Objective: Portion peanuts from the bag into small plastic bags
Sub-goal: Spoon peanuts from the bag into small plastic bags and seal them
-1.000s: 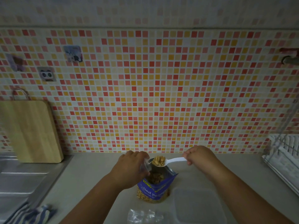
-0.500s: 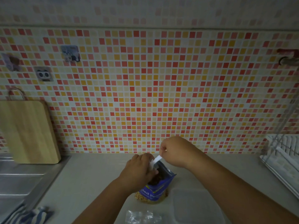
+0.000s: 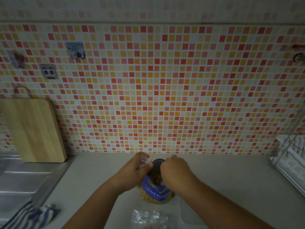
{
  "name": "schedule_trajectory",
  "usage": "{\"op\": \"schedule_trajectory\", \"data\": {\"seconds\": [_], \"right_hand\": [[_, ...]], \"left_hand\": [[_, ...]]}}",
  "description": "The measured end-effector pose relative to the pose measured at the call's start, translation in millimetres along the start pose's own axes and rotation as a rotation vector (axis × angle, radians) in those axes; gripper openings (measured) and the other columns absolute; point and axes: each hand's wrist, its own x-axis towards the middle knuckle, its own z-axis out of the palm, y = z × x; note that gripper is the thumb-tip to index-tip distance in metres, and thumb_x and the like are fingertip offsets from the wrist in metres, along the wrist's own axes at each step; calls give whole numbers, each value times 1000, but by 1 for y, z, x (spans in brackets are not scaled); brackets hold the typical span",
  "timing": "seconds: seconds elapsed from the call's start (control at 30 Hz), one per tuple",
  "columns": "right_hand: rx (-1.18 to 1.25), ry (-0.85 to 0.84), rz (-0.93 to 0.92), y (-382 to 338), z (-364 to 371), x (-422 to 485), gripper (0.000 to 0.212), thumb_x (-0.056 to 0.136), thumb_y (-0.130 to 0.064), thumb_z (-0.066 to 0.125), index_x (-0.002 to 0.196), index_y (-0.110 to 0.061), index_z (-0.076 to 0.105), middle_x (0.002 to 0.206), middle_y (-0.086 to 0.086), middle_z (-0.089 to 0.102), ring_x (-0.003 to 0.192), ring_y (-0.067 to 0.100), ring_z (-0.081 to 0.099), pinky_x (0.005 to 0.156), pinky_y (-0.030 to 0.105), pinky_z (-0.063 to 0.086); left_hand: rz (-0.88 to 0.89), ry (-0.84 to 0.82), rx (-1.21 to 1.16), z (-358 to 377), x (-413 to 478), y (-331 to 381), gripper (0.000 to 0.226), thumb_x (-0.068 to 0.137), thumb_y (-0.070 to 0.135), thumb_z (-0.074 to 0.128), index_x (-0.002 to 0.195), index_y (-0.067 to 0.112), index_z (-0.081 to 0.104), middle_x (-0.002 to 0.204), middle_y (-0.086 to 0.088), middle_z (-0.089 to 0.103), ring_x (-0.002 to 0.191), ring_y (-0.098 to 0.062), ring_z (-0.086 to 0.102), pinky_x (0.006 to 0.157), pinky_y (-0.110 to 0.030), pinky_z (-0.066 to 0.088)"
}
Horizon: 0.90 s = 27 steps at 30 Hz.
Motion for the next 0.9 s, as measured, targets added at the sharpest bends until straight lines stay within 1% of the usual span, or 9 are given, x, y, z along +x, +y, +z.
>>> {"op": "schedule_trajectory", "data": {"seconds": [0.1,0.2,0.33,0.4,0.47,0.53,0.6,0.73,0.9], "right_hand": [[174,-41,96,-10,19,12,52,87,-24,62,133,-9,47,135,13,47,123,27,47,103,34,40],[538,-130,309,-13,23,26,60,84,-31,64,136,-10,44,139,9,46,126,24,48,104,30,40],[641,-125,351,-9,24,33,67,79,-36,71,135,-10,45,136,8,52,122,26,53,98,33,45],[694,-85,361,1,27,37,65,74,-40,75,126,-9,52,124,9,59,111,27,58,90,34,49],[750,-27,367,15,34,37,37,79,-37,69,97,-6,61,92,5,61,85,23,60,68,28,48],[793,14,369,29,42,36,22,85,-29,58,79,-8,61,77,2,58,78,22,61,60,28,47],[799,23,334,39,47,40,25,84,-23,52,95,-7,67,83,3,62,84,23,63,74,32,54],[415,-302,273,52,36,38,40,94,-26,45,130,-9,52,107,7,54,92,19,49,83,27,37],[224,-374,214,69,28,33,44,96,-21,41,140,-13,39,135,9,48,121,23,49,101,31,37]], "left_hand": [[-35,-54,-38,4,-4,-2,22,95,33,48,115,25,46,87,9,59,72,-2,58,55,-8,43],[-43,-38,-51,6,-4,-3,24,95,33,48,117,24,47,93,6,62,81,-1,59,56,-5,44],[-49,-47,-38,5,-2,-5,24,95,33,48,117,25,47,99,5,63,86,-2,60,60,-8,46],[-50,-51,-31,4,-2,-7,23,94,34,48,116,26,47,99,6,63,85,-3,60,59,-8,45],[-46,-53,-35,3,-2,-8,24,94,35,48,117,26,46,99,8,63,86,-2,60,58,-6,45],[-35,-45,-34,1,-2,-7,24,95,35,46,117,27,45,98,9,62,85,-2,59,59,-5,46],[-21,-10,-10,-2,-2,-7,24,95,36,46,117,29,43,100,11,58,84,-1,57,60,-7,47],[18,39,127,-11,3,-9,28,92,37,51,118,33,41,113,7,52,97,-10,56,69,-17,45],[96,31,374,-13,6,-11,42,90,37,55,127,28,39,124,0,48,103,-15,45,86,-24,40]]}}
